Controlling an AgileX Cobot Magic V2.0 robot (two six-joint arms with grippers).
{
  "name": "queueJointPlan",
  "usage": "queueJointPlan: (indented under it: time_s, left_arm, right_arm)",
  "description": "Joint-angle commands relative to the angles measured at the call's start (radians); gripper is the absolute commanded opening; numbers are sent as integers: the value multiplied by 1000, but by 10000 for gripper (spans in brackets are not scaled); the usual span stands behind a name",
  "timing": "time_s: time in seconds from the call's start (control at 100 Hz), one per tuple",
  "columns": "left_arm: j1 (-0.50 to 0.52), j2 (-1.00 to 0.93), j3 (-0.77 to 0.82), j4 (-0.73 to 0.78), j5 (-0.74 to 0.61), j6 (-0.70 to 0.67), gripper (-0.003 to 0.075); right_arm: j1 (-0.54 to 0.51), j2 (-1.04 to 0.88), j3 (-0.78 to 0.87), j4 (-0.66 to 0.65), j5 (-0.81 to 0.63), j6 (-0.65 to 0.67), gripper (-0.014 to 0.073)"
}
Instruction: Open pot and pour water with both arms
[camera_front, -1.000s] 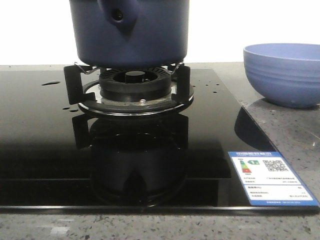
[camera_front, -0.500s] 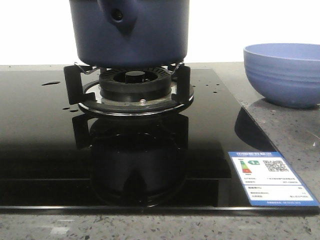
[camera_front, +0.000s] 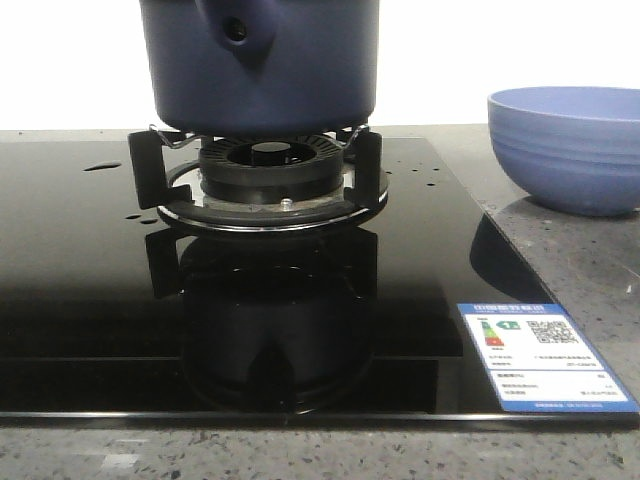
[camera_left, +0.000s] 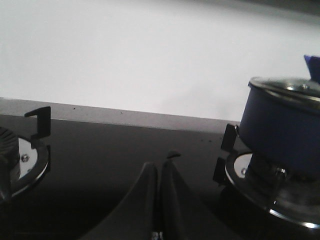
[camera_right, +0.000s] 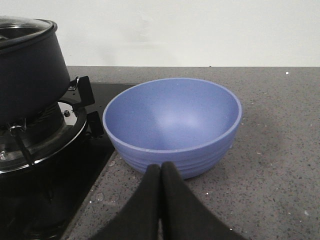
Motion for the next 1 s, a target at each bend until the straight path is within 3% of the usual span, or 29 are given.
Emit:
queueJointPlan:
  time_s: [0.0,0.24,0.43,0.99]
  left_arm:
    - [7,-43,27,33,-76,-24,-19]
    - [81,-184,179,36,-115,-65,-19]
    - [79,-183,177,56,-50,-74,-19]
    - [68,-183,176,56,-61,-74,-19]
  right_arm:
    - [4,4,-27,28,-46,-11,-67]
    - [4,4,-27,28,-46,-11,-67]
    - [4,4,-27,28,-46,-11,-67]
    - [4,4,-27,28,-48,-11,-67]
